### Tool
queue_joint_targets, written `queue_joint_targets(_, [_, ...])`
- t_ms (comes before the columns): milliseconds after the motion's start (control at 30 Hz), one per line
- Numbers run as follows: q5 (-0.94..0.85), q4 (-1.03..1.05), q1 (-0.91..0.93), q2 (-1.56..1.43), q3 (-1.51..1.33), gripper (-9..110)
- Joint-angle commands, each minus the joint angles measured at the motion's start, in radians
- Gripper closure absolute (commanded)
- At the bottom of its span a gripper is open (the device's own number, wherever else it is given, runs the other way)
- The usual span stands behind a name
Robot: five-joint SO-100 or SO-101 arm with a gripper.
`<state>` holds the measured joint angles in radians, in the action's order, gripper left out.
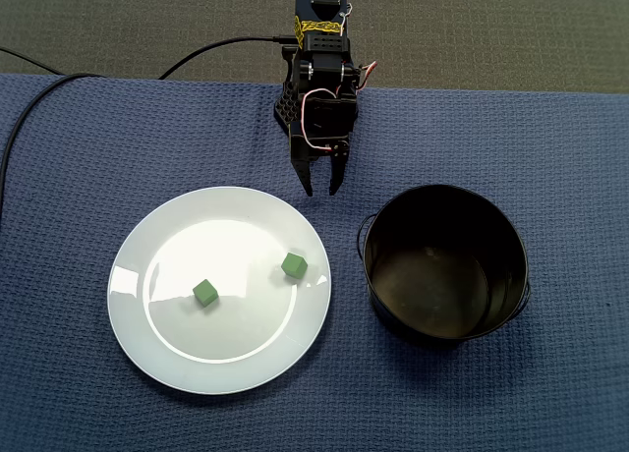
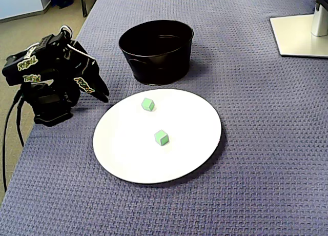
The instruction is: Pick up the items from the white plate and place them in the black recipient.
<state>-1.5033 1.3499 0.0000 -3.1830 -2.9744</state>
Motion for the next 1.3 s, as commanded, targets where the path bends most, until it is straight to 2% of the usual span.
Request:
queue_joint_targets(0, [0.221, 0.153, 0.040, 0.005, -0.021, 101])
queue_joint_targets(367, [0.275, 0.147, 0.032, 0.005, -0.021, 101])
queue_joint_targets(533, [0.483, 0.069, 0.040, 0.103, 0.109, 101])
queue_joint_targets(700, [0.686, -0.021, 0.158, 0.319, 0.371, 101])
queue_joint_targets(833, [0.775, -0.081, 0.281, 0.532, 0.586, 98])
queue_joint_targets(1033, [0.749, -0.241, 0.377, 0.810, 0.773, 86])
queue_joint_targets(1267, [0.607, -0.379, 0.376, 1.020, 0.810, 79])
